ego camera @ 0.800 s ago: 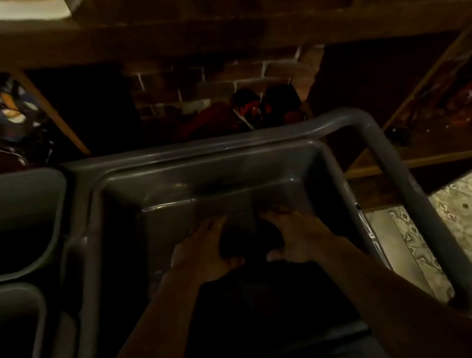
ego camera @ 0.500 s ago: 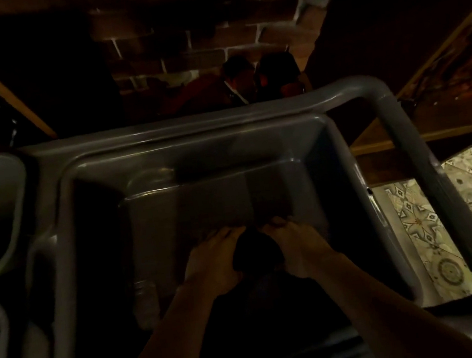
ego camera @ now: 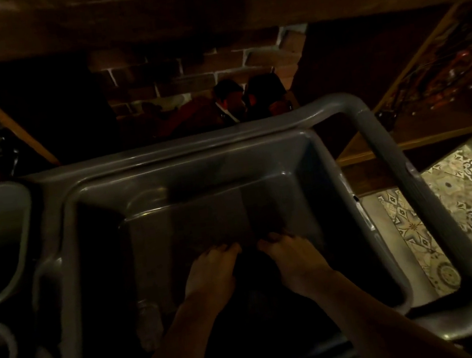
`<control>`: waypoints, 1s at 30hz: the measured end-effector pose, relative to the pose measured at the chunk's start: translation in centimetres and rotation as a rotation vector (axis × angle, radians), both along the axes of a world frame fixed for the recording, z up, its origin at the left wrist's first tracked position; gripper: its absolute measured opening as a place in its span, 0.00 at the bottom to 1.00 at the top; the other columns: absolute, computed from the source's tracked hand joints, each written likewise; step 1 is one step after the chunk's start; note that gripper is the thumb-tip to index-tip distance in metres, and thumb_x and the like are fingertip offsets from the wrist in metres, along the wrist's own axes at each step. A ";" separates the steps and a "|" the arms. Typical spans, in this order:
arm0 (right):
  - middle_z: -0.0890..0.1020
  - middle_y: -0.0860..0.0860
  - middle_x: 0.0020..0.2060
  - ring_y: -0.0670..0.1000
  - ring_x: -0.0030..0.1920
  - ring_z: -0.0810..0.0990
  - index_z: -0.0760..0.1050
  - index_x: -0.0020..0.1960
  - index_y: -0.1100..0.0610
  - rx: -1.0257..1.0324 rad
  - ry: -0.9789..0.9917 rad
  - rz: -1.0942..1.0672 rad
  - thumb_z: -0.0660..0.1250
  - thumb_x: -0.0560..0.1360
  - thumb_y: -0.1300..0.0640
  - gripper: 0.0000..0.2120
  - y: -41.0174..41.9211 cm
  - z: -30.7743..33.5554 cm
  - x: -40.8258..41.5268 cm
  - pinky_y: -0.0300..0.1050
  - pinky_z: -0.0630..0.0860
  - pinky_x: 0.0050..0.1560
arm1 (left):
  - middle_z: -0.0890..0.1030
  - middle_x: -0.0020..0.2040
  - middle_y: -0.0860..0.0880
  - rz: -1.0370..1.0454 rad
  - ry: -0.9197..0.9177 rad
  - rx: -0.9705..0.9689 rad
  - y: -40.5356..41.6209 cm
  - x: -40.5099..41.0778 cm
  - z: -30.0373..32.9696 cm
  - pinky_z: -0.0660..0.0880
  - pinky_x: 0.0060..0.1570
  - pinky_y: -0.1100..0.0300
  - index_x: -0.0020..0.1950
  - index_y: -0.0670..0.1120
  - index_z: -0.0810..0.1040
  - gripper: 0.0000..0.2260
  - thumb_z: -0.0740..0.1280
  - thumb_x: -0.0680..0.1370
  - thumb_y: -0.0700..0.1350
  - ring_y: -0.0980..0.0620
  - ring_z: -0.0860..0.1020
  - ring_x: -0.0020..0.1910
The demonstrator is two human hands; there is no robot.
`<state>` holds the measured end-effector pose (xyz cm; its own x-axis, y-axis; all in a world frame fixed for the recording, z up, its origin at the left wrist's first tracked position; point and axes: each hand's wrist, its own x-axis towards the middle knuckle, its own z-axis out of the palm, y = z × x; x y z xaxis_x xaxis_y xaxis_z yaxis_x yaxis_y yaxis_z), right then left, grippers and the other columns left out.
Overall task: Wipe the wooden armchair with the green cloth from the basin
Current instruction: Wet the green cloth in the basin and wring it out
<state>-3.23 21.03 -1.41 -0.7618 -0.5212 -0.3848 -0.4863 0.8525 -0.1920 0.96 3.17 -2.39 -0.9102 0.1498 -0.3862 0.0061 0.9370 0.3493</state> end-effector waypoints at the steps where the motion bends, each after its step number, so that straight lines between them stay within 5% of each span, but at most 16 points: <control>1: 0.77 0.52 0.60 0.59 0.60 0.77 0.72 0.63 0.50 0.000 0.008 -0.001 0.68 0.74 0.58 0.18 -0.1 0.8 0.0 0.51 0.76 0.51 | 0.78 0.64 0.48 0.007 0.018 0.001 -0.1 -0.1 0.7 0.72 0.58 0.52 0.66 0.53 0.72 0.17 0.63 0.77 0.47 0.44 0.75 0.63; 18: 0.75 0.54 0.61 0.61 0.59 0.76 0.68 0.68 0.49 -0.092 0.493 0.047 0.70 0.71 0.63 0.28 -1.5 24.4 -3.1 0.56 0.76 0.50 | 0.79 0.59 0.51 0.018 0.576 -0.084 -2.6 -3.9 23.6 0.74 0.55 0.51 0.60 0.56 0.74 0.17 0.70 0.73 0.43 0.46 0.78 0.59; 30: 0.76 0.53 0.61 0.60 0.59 0.76 0.67 0.67 0.48 -0.182 0.838 0.065 0.72 0.71 0.57 0.27 0.4 40.1 -2.1 0.55 0.75 0.52 | 0.79 0.57 0.51 -0.045 0.895 -0.150 -1.5 -3.5 40.3 0.75 0.52 0.51 0.57 0.56 0.73 0.16 0.72 0.72 0.46 0.46 0.78 0.57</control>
